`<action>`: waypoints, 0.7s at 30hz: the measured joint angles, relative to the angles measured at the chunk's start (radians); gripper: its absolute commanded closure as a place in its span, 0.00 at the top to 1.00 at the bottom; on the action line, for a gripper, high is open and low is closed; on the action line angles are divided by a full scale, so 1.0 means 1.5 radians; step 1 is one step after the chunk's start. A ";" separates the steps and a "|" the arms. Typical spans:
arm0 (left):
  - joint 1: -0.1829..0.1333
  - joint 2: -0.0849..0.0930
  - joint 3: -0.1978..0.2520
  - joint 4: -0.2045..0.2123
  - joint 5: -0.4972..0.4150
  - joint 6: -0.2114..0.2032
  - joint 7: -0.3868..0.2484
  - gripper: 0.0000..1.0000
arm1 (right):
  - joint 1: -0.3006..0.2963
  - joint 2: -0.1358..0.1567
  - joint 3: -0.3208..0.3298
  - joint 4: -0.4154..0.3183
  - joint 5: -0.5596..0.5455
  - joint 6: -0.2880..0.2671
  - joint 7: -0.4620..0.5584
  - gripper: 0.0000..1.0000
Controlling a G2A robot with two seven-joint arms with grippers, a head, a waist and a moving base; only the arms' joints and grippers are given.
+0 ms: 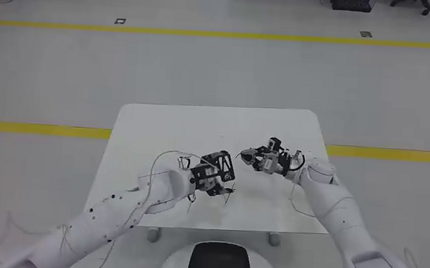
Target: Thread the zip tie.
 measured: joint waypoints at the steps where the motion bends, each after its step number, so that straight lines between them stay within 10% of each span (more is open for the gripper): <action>1: -0.005 0.005 0.008 0.005 0.012 0.000 0.024 1.00 | 0.004 -0.001 -0.005 0.007 0.003 0.007 0.008 0.00; 14: -0.024 0.013 0.037 0.014 0.098 0.000 0.059 1.00 | 0.004 -0.004 -0.027 0.004 -0.001 0.028 0.010 0.00; 21: -0.103 0.022 0.101 0.011 0.129 0.036 0.096 1.00 | -0.002 0.000 -0.034 -0.024 -0.017 0.051 0.007 0.00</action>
